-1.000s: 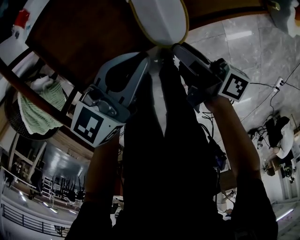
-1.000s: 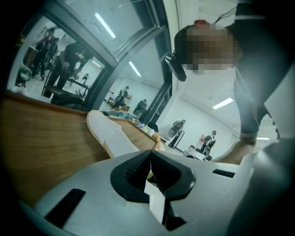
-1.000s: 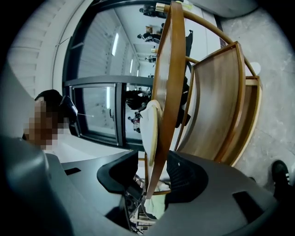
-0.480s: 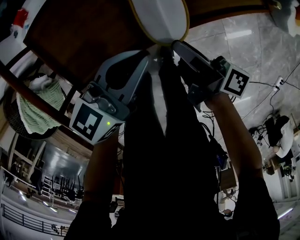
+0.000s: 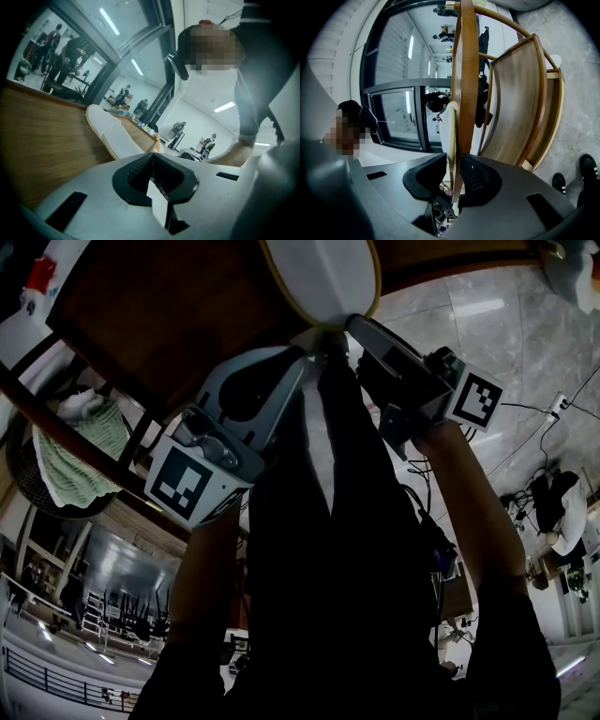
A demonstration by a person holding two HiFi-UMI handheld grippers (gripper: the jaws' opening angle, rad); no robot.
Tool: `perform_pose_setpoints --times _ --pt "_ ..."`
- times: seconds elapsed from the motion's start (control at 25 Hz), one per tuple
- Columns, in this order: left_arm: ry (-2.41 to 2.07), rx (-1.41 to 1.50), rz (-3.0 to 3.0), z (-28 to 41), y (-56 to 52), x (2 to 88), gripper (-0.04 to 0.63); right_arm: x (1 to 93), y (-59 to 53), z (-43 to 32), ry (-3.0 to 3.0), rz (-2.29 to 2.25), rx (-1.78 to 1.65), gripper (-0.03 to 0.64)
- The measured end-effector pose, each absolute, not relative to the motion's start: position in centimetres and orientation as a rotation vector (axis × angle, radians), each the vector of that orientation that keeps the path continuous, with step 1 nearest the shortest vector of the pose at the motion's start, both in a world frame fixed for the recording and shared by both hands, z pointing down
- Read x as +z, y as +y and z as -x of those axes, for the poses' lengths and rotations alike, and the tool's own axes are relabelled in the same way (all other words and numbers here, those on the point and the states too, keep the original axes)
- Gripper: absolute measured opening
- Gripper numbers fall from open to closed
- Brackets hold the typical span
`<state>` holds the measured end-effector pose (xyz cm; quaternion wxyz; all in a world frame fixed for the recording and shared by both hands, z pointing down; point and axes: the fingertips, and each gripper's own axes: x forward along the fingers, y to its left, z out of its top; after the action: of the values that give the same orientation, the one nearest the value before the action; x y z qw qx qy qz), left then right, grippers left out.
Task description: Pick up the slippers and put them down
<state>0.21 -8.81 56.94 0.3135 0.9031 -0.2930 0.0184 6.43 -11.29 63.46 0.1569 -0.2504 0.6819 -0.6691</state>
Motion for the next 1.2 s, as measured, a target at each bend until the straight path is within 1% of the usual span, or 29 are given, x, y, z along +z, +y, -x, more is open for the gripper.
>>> perform_pose_setpoints --times 0.24,0.72,1.2 --pt "-0.772 0.038 -2.392 -0.3 -8.9 57.0 0.012 63.2 -11.3 -6.3 1.959 0.698 -1.903 0.055" --pt "-0.785 0.025 -2.384 0.1 -8.9 56.4 0.012 61.4 -11.9 -6.0 1.955 0.656 -1.841 0.046" --pt "-0.85 -0.022 -2.466 1.9 -9.9 50.6 0.012 52.9 -13.6 -4.8 2.066 0.589 -1.623 0.046"
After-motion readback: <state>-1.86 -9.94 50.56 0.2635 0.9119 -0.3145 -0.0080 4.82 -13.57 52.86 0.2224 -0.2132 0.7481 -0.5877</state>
